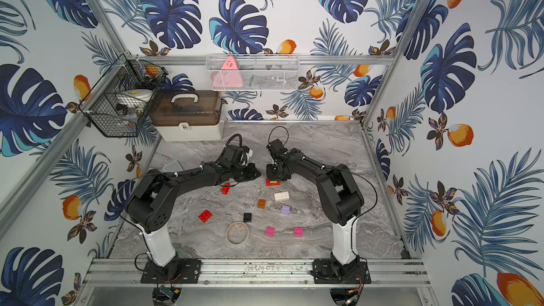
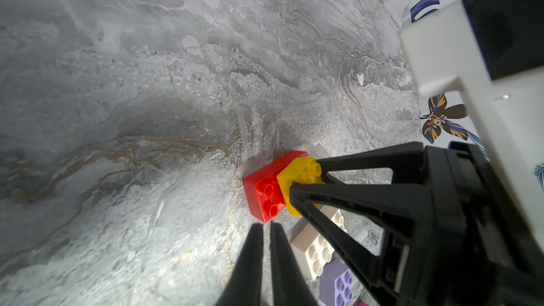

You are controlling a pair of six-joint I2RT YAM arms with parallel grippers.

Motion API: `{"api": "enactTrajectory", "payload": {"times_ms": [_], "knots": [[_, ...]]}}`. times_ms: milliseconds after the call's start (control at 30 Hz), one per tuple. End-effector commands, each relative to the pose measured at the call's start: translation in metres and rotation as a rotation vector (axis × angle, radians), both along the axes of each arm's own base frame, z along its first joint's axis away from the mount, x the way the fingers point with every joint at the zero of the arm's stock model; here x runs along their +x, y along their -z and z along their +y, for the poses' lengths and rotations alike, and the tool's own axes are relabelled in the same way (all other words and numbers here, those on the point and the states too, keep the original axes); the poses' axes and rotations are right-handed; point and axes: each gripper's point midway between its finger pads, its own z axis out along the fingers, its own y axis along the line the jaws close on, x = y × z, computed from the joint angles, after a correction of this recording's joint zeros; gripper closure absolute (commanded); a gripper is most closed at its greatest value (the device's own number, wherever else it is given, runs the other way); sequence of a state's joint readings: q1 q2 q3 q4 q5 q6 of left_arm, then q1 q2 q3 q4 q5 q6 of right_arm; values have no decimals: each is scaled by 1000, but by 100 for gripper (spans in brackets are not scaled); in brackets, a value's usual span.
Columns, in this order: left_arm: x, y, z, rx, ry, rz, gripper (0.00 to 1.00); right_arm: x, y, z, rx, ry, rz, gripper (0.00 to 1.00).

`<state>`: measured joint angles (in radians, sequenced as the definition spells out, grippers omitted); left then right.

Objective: Assemble the number 1 with lego
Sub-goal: Assemble the lego brick with the lego brick.

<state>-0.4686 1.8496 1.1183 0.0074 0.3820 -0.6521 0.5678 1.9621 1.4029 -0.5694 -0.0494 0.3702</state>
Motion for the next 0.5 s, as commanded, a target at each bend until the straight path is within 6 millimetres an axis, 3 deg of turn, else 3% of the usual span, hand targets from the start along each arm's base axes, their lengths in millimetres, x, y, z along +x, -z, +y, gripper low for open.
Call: {"api": "enactTrajectory", "payload": {"times_ms": [0,400,467], "knots": [[5,-8,1,0,2,-32,86,-3,6,-7,-40,0,13,76],[8,-17,10,15,-17,-58,87,-17,25,-10,-199,-4,20,83],[9,-19,12,28,-21,-65,87,-19,38,-12,-229,2,42,86]]}}
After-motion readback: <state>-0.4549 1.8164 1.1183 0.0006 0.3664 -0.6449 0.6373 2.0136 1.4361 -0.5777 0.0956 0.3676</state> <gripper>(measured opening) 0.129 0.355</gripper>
